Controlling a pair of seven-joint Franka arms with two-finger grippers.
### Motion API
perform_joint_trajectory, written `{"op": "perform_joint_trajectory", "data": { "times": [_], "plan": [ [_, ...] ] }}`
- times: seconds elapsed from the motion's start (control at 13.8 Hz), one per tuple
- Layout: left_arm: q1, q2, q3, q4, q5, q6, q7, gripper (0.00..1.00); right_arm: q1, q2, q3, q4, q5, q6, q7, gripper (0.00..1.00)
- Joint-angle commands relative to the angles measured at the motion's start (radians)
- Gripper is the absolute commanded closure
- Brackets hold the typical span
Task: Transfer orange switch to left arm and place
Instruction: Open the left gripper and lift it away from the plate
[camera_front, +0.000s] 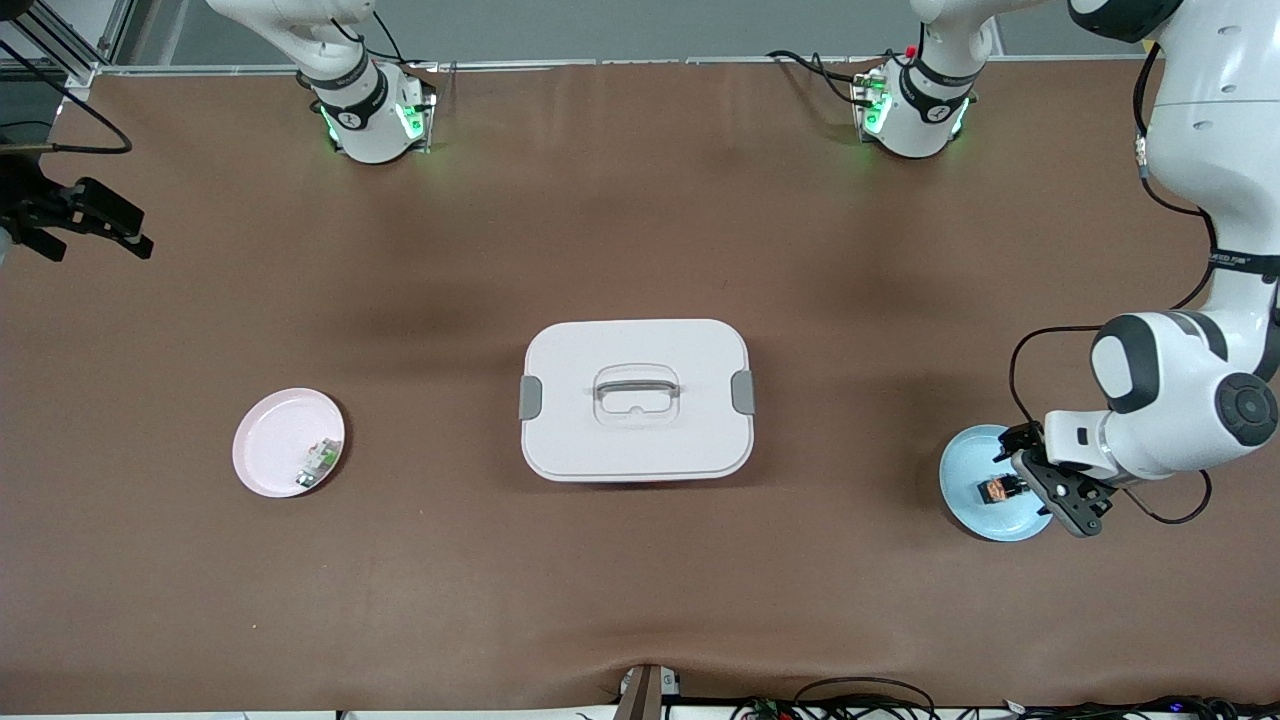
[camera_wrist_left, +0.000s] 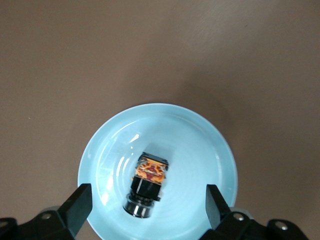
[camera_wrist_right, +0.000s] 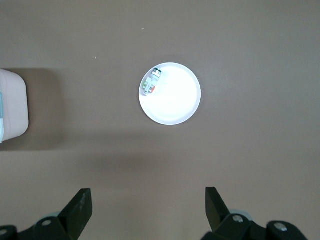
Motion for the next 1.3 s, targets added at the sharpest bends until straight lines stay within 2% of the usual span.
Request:
{"op": "perform_joint_trajectory", "data": {
  "times": [0.0, 0.58, 0.72, 1.01, 1.23],
  "plan": [
    [0.01, -0.094, -0.007, 0.024, -0.026, -0.158, -0.078, 0.0, -0.015, 0.004, 0.012, 0.028, -0.018, -0.024, 0.015, 0.0],
    [-0.015, -0.309, -0.048, 0.037, -0.01, -0.455, -0.675, 0.0, -0.022, 0.008, 0.015, 0.064, -0.018, -0.144, 0.006, 0.0],
    [-0.013, -0.358, -0.051, 0.037, -0.01, -0.495, -0.782, 0.0, -0.02, 0.007, 0.018, 0.072, -0.015, -0.199, 0.012, 0.0],
    [-0.013, -0.464, -0.068, 0.037, -0.01, -0.566, -1.011, 0.0, -0.018, 0.005, 0.018, 0.075, -0.003, -0.209, 0.012, 0.0],
    [-0.01, -0.518, -0.07, 0.038, -0.01, -0.595, -1.062, 0.0, -0.022, 0.005, 0.015, 0.095, -0.007, -0.212, 0.004, 0.0]
  ]
}}
